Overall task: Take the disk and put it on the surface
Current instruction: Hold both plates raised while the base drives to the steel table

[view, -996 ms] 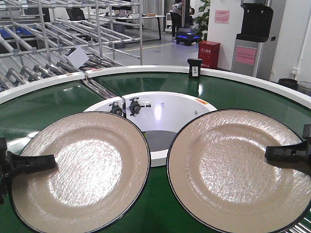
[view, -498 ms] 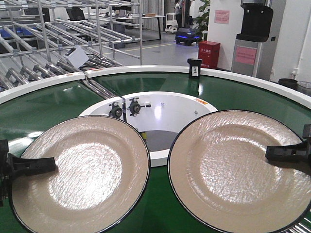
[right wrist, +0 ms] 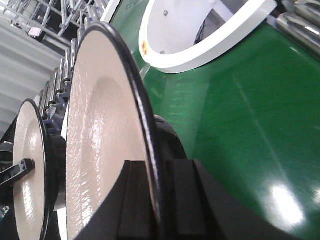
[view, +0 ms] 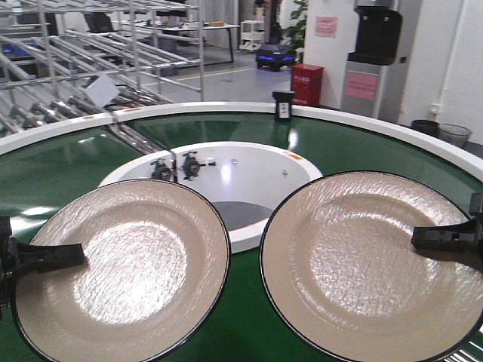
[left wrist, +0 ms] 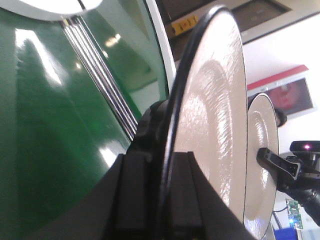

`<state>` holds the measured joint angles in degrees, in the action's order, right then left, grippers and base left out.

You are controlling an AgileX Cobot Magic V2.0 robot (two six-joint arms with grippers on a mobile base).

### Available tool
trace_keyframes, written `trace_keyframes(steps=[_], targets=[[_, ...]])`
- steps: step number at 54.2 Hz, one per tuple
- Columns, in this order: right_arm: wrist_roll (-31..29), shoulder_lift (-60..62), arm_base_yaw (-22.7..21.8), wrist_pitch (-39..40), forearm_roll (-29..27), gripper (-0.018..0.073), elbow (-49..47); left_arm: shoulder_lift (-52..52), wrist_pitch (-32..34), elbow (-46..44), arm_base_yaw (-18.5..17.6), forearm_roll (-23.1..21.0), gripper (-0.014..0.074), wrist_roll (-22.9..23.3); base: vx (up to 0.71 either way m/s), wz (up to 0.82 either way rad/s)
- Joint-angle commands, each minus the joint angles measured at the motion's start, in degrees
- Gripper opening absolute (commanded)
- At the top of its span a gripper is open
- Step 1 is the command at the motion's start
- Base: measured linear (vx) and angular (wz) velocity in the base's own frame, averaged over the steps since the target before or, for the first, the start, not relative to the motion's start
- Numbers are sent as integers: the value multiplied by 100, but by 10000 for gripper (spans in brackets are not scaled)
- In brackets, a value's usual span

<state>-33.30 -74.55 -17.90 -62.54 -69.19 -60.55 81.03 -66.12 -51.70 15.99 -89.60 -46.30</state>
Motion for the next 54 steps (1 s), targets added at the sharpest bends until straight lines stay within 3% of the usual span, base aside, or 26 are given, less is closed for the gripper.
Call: trace_keyframes(steps=[1,54], targets=[[48,193,-44,3,-756,-9,-192,-215,-539,-175,-25,-804,1,84,-8,-31],[48,187,-44,9,-751,-9,-192,-215,-539,-175,-25,-804,1,84,-14,-56]])
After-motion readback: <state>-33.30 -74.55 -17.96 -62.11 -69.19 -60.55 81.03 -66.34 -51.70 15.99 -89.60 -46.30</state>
